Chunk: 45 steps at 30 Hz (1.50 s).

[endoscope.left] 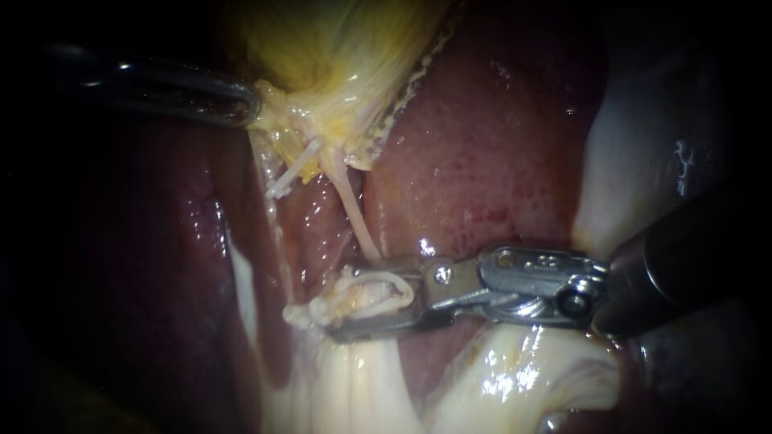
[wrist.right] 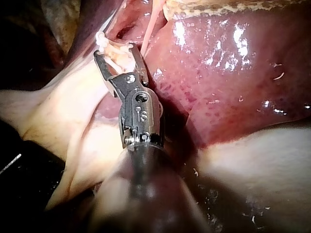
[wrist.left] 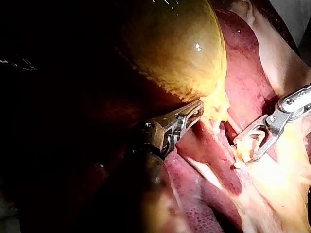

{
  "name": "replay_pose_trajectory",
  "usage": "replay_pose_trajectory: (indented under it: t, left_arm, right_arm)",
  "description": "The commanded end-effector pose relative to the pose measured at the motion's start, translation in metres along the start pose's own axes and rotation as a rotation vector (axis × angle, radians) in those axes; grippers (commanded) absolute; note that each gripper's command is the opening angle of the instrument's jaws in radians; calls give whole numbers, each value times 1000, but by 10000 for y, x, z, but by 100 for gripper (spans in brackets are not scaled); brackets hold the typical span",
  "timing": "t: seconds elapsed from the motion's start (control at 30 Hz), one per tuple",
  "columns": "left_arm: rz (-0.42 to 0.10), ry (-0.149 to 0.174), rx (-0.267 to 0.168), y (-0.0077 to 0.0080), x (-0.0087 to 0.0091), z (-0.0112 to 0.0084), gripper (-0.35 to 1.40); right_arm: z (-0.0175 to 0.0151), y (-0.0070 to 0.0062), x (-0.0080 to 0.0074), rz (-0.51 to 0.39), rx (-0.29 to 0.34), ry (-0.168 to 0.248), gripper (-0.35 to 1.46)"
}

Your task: Clipping first clip right tube

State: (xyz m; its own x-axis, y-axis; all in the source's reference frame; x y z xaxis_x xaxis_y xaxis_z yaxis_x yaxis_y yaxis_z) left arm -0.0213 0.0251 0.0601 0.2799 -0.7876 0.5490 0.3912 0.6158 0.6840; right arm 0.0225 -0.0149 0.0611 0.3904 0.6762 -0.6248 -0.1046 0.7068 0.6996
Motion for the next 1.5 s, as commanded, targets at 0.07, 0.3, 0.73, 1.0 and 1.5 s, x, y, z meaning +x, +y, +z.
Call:
replay_pose_trajectory:
  t: [0.07,0.3,0.73,1.0,1.5]
  left_arm:
    - [0,0,0,0,-1,-1,-35]
    - [-1,1,3,1,-2,-5,-35]
    - [-1,1,5,1,-2,-9,-35]
    - [-1,1,5,1,-2,-9,-35]
    - [-1,1,4,2,-2,-7,-35]
  right_arm:
    - [0,-2,1,1,2,2,48]
    - [-10,-24,24,20,39,64,49]
    - [-56,-32,36,34,60,74,47]
    - [-49,4,18,35,41,79,47]
    - [1,12,18,117,165,73,50]
